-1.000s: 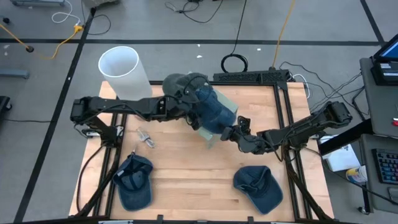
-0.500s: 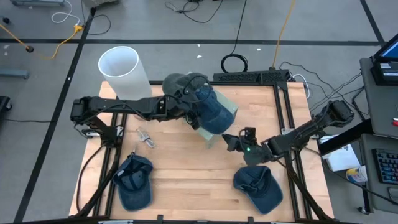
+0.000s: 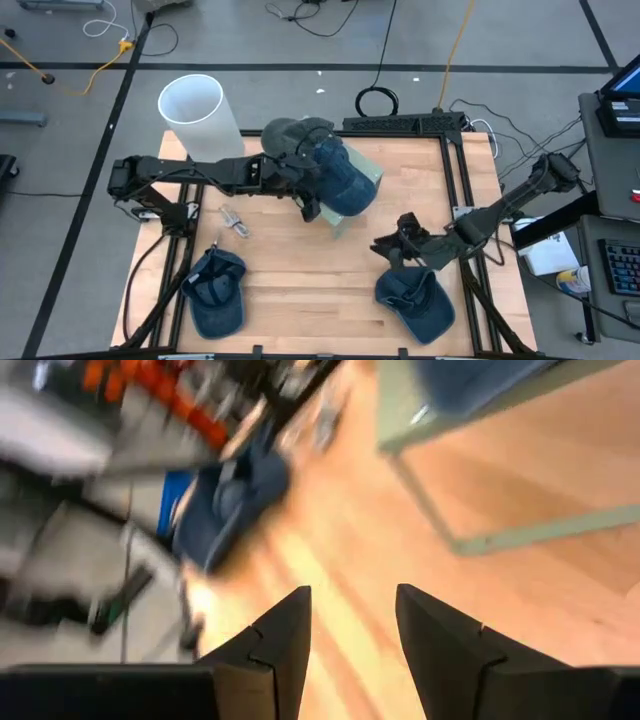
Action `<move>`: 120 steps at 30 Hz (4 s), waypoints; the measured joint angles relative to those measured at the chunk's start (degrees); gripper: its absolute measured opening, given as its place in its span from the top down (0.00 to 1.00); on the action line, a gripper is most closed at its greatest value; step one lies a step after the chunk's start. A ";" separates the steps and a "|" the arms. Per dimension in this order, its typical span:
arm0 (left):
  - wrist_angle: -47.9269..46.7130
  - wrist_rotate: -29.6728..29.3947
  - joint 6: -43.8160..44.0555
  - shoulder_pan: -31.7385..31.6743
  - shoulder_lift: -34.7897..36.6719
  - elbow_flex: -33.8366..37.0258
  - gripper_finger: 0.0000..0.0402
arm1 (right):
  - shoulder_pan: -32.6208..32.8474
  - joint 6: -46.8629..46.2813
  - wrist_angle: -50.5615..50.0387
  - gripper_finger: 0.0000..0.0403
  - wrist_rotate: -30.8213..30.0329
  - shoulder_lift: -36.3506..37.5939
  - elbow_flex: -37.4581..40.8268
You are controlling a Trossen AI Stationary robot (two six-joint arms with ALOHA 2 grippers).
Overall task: Pick & Place hat
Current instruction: Stack the right blue cap on top of the blue cap on the shelf
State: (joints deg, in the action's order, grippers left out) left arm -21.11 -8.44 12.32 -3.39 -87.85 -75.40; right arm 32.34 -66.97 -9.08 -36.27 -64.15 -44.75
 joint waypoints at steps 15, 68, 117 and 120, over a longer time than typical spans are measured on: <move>10.67 6.09 -3.15 6.62 8.82 -0.08 0.38 | -0.29 -1.56 -0.89 0.65 36.19 5.91 0.52; 25.72 5.45 28.71 27.60 14.75 -0.10 0.38 | 21.02 -26.93 -37.63 0.65 42.42 -0.07 0.87; 11.74 -3.96 21.38 26.43 14.78 -0.10 0.38 | 15.49 -2.35 -14.31 0.99 -21.83 9.62 -10.39; 14.26 -6.85 12.95 26.44 14.78 -0.10 0.38 | 13.60 3.50 -7.20 0.99 -26.10 9.61 -10.43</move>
State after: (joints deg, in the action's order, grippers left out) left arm -6.85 -15.29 25.26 23.05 -73.08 -75.50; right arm 45.95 -63.47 -16.29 -62.37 -54.53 -55.18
